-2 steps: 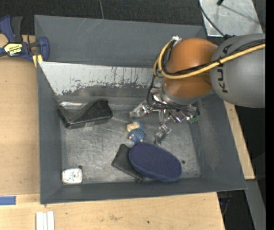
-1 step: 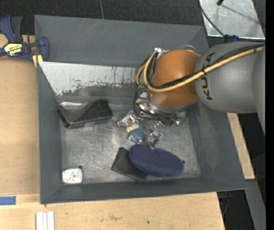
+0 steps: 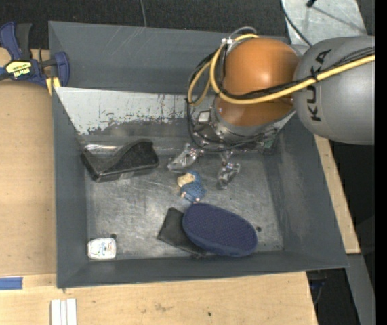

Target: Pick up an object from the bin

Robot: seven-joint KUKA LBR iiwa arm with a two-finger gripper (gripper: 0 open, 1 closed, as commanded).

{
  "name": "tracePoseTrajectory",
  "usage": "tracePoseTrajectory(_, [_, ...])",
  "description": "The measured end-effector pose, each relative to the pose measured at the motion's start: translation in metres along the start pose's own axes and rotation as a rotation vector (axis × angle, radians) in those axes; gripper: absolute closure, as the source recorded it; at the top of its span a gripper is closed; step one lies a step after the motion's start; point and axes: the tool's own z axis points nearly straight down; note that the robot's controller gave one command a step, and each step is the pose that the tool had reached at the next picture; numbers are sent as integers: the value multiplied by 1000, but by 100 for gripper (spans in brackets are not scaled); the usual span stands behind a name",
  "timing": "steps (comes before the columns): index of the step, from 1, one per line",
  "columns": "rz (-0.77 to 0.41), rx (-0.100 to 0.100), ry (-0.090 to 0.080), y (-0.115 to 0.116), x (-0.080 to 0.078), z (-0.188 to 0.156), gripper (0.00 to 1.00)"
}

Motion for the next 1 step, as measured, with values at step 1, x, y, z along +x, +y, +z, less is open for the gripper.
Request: tracePoseTrajectory(1, [-369, -3, 2, 10, -14, 70, 0])
